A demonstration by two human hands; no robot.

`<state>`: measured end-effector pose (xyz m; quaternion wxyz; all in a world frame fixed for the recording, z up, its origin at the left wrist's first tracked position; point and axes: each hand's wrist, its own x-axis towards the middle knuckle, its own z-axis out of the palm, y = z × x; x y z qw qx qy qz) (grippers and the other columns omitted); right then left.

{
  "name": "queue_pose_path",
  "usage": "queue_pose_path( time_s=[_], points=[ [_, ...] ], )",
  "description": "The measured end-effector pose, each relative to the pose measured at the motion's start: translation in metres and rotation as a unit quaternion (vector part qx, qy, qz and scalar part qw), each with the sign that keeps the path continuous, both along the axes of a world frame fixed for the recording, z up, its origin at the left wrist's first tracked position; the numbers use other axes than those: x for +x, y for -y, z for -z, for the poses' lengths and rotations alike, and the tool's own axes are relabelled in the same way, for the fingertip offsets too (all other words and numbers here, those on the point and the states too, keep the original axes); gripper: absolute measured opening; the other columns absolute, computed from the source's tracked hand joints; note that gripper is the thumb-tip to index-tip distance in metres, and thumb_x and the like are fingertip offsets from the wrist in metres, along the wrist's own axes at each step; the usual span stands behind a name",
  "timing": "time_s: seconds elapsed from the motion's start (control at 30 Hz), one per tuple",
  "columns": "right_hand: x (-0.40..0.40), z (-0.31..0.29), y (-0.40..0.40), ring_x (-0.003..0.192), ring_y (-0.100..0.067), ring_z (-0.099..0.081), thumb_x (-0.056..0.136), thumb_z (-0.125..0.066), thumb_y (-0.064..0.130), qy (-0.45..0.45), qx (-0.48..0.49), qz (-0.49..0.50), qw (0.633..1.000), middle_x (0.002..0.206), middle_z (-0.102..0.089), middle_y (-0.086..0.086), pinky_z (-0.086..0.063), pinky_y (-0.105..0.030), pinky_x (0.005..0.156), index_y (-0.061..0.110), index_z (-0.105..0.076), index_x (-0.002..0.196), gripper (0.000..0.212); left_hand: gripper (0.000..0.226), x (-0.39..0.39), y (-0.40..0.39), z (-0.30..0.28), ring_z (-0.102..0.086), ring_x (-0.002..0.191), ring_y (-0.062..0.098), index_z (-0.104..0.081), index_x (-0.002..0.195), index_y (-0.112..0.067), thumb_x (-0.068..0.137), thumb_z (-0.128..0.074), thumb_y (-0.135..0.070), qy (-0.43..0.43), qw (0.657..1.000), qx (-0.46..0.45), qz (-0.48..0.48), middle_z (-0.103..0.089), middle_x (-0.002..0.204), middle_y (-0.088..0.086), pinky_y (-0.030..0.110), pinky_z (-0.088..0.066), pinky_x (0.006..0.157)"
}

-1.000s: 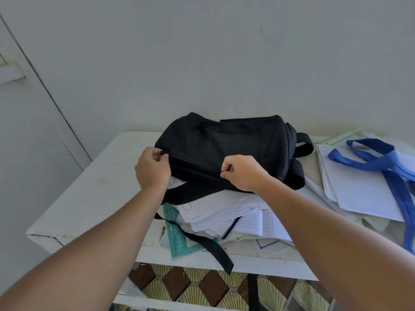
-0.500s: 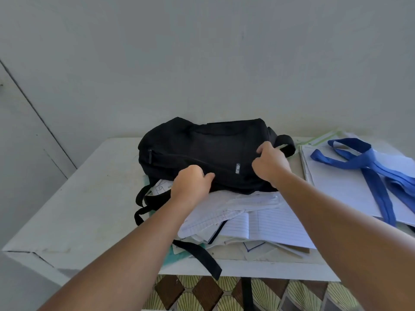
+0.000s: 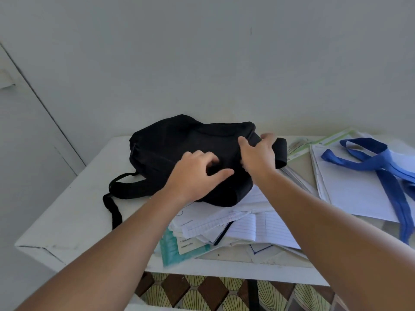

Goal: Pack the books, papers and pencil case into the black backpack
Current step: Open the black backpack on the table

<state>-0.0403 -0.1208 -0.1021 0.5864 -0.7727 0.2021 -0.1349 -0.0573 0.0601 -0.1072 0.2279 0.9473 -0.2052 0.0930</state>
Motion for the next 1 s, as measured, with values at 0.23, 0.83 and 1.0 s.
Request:
queue_pose_path(
  time_s=[0.23,0.83,1.0],
  points=[
    [-0.005,0.0,-0.02,0.072,-0.029,-0.078,0.101,-0.053,-0.006,-0.108,0.197,-0.218,0.95,0.109,-0.065,-0.028,-0.066,-0.036,0.062,0.002,-0.042,0.136,0.038,0.028,0.017,0.003,-0.011,-0.061,0.081,0.01,-0.066,0.084,-0.024,0.097,-0.053,-0.045,-0.015,0.986,-0.15,-0.078,-0.064,0.083,-0.008,0.037,-0.052,0.077],
    [0.002,-0.035,0.011,0.046,-0.008,-0.042,0.101,-0.066,0.026,-0.102,0.133,-0.186,0.968,0.066,-0.058,0.0,-0.037,-0.017,0.045,0.016,-0.069,0.104,0.011,0.02,0.009,-0.034,-0.112,-0.059,0.076,0.01,-0.072,0.072,-0.03,0.088,-0.069,-0.041,-0.357,0.913,0.194,0.041,-0.07,0.08,-0.012,0.029,-0.048,0.08],
    [-0.001,-0.013,-0.009,0.067,-0.016,-0.069,0.1,-0.063,0.036,-0.076,-0.16,-0.261,0.949,0.071,-0.071,0.002,-0.061,-0.032,0.078,0.021,-0.078,0.095,0.021,0.022,0.038,-0.015,-0.077,-0.067,0.088,0.02,-0.074,0.104,-0.022,0.098,-0.059,-0.035,-0.276,0.954,-0.063,-0.101,-0.074,0.108,0.003,0.036,-0.054,0.085]
  ],
)
